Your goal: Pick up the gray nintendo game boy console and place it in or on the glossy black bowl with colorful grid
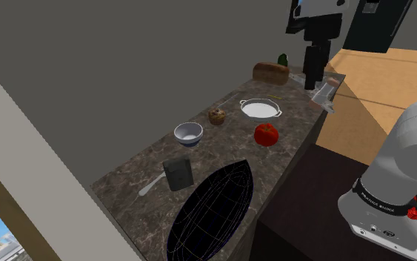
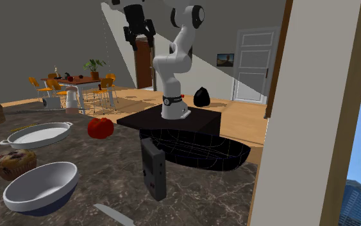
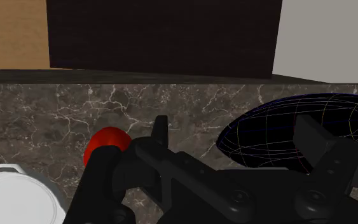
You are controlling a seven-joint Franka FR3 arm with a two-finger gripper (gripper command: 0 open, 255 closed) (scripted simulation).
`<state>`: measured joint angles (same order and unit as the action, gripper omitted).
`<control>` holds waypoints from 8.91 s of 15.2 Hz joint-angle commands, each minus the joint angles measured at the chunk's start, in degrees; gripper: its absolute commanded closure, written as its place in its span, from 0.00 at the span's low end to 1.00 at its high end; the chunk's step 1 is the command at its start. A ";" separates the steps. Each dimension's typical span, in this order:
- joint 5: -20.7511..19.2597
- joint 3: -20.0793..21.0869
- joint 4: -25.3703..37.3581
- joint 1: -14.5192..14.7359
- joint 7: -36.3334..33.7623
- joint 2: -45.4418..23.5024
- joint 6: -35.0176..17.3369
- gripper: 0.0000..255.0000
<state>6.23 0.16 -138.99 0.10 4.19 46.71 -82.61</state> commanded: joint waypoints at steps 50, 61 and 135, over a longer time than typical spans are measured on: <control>-12.66 14.32 28.90 15.46 4.05 -70.71 -46.10 0.00; -12.65 14.32 28.90 15.46 4.05 -70.71 -46.10 1.00; 0.29 20.76 0.76 18.20 2.44 -35.87 -41.00 1.00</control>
<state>6.51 20.92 -138.25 18.30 6.63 10.84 -123.58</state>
